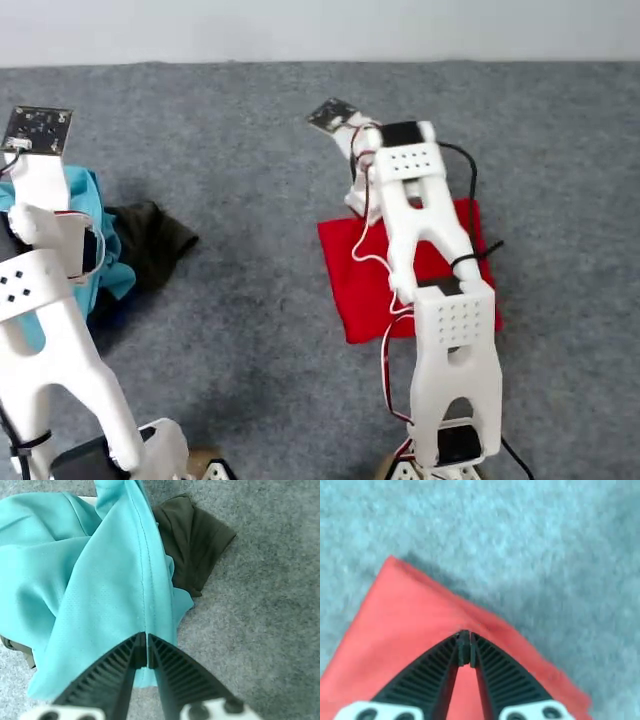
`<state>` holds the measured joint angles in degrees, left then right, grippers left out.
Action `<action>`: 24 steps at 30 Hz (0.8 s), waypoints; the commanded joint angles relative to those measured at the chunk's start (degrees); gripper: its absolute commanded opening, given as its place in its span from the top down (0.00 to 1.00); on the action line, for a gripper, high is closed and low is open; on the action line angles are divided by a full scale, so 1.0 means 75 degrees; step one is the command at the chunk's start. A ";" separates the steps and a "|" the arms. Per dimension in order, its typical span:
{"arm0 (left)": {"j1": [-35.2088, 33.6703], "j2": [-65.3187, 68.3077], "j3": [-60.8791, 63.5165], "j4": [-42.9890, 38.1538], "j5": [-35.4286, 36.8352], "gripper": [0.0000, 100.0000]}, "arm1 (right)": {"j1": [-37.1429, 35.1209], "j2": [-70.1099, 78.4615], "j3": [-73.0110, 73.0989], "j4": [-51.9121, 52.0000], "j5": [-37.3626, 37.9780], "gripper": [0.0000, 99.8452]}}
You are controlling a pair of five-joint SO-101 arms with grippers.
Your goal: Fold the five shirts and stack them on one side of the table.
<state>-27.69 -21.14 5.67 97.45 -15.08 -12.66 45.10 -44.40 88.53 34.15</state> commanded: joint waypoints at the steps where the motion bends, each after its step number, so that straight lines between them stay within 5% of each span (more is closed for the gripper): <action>1: 0.0023 -0.0211 -0.0264 -0.0152 -0.0059 0.98 | 0.0451 -0.0123 -0.0926 0.1143 0.0047 0.99; 9: 0.0035 -0.0211 -0.0264 -0.0152 -0.0059 0.98 | 0.1670 -0.0135 -0.1641 0.1905 -0.0399 0.98; 16: 0.0047 -0.0211 -0.0264 -0.0152 -0.0070 0.98 | 0.1788 -0.0697 -0.0574 0.1928 -0.2497 0.69; 24: 0.0047 -0.0211 -0.0264 -0.0152 -0.0070 0.98 | 0.1788 -0.0264 0.0117 0.1893 -0.3575 0.66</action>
<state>-27.69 -21.14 5.67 97.45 -15.08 0.26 43.52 -43.25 100.48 9.19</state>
